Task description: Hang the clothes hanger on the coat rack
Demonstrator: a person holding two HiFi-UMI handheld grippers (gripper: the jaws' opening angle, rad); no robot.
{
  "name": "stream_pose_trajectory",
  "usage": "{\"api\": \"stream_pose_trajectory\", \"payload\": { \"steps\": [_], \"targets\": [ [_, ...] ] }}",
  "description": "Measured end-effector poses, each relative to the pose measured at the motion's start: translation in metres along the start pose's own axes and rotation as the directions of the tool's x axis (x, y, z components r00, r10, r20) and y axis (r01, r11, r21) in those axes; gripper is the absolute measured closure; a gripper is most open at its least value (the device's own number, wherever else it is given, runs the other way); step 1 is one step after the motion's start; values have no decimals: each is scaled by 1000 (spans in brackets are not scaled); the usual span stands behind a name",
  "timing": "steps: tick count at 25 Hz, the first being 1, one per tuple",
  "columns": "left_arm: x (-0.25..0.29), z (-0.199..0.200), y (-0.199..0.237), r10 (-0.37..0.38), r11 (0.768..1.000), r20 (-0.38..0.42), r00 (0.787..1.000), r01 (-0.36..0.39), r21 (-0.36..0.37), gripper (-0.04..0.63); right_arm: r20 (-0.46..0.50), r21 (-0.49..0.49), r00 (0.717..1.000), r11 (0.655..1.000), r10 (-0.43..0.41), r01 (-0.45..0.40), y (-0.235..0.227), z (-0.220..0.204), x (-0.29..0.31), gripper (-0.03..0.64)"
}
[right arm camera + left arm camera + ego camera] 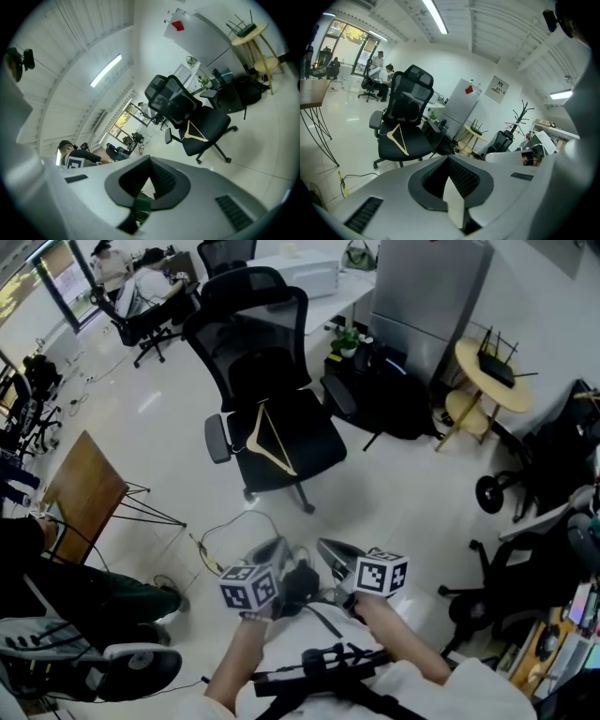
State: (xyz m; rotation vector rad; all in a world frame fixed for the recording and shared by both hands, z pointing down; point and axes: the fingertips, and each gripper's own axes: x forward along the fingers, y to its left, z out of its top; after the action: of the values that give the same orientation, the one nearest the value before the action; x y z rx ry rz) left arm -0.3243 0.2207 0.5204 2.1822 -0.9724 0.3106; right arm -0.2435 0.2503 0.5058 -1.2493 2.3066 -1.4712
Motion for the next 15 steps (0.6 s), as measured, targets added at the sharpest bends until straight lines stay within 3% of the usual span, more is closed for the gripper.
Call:
{"api": "stream_pose_trajectory", "payload": {
  "steps": [15],
  "targets": [
    [3, 5, 11, 25, 999, 10, 1000, -24, -28, 597, -23, 3, 1000, 1000, 14, -14, -3, 6, 10, 609]
  ]
}}
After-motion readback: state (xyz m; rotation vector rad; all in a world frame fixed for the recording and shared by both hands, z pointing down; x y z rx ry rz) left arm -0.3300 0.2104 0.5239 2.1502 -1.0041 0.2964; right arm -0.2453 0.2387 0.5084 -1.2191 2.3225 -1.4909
